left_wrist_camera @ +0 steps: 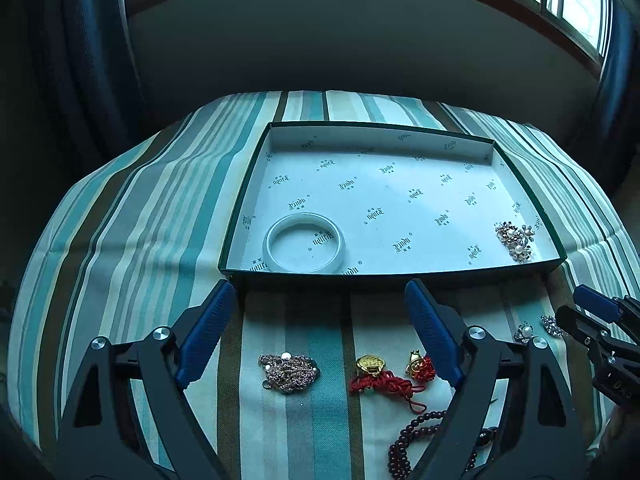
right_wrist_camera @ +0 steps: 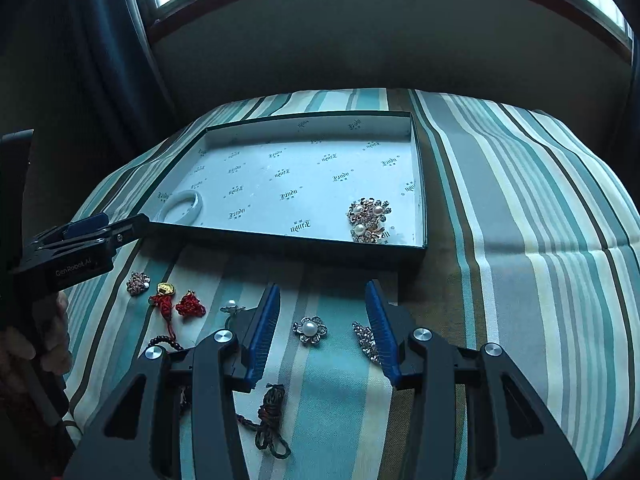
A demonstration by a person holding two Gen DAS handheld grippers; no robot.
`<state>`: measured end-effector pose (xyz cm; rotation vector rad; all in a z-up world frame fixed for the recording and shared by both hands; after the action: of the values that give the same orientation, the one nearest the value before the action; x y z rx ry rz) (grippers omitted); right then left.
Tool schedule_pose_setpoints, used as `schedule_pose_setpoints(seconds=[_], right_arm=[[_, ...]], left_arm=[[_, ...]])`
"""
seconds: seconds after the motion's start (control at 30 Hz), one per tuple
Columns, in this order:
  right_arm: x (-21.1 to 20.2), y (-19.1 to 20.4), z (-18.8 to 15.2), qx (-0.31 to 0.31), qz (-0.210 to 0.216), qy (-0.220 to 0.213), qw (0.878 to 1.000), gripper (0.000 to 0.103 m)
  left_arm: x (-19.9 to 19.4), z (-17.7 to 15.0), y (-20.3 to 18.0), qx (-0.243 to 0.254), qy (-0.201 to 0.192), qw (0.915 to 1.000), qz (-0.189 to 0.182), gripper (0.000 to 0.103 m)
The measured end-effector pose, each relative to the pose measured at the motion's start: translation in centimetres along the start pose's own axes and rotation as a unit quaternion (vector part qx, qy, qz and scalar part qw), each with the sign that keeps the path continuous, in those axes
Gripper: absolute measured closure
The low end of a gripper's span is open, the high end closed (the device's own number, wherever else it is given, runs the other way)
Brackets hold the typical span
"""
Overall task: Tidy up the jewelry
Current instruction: 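Lower and release the bangle from the left gripper while the right gripper releases the brooch in the box, then grasp the black cord pendant with the right gripper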
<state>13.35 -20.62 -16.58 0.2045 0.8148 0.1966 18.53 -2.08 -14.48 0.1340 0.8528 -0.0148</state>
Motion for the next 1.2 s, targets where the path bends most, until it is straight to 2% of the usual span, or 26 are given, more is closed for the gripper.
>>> schedule_pose_setpoints(seconds=[0.17, 0.37, 0.43, 0.53, 0.77, 1.2], right_arm=[[-0.2, 1.9, -3.1, -0.019, 0.015, 0.033, 0.999, 0.058], [0.5, 3.1, -4.8, -0.028, 0.019, 0.052, 0.998, 0.059], [0.9, 3.1, -5.1, -0.030, 0.014, 0.058, 0.998, 0.060], [1.3, 3.1, -5.5, -0.028, 0.017, 0.070, 0.997, 0.072], [1.4, 3.0, -5.8, -0.035, 0.018, 0.077, 0.996, 0.091], [0.1, -0.2, -5.0, -0.015, -0.019, 0.059, 0.998, 0.093]], left_arm=[[-1.5, -2.8, 0.0, 0.004, 0.012, 0.9999, -0.004, 0.016], [-2.0, -5.4, 0.0, 0.004, 0.032, 0.9995, -0.006, 0.016], [-2.2, -5.6, 0.1, 0.002, 0.033, 0.9994, -0.007, 0.016], [-2.5, -5.4, 0.3, 0.000, 0.026, 0.9997, -0.004, 0.016], [-2.3, -5.5, 0.1, 0.003, 0.031, 0.9995, -0.008, 0.016], [-2.6, -6.3, -1.8, 0.020, 0.041, 0.9984, -0.032, 0.016]])
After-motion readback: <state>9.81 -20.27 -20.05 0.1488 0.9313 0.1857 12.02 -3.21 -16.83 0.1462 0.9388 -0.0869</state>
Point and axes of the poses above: each gripper's, at about its wrist camera, not at the fingertips, and x roughly the way its jaws point, y to its left, z to its top, the point moved 6 cm from there along x, roughly the way its jaws point, and after that the axes turned 8 degrees about z, right-handed, at the moved point
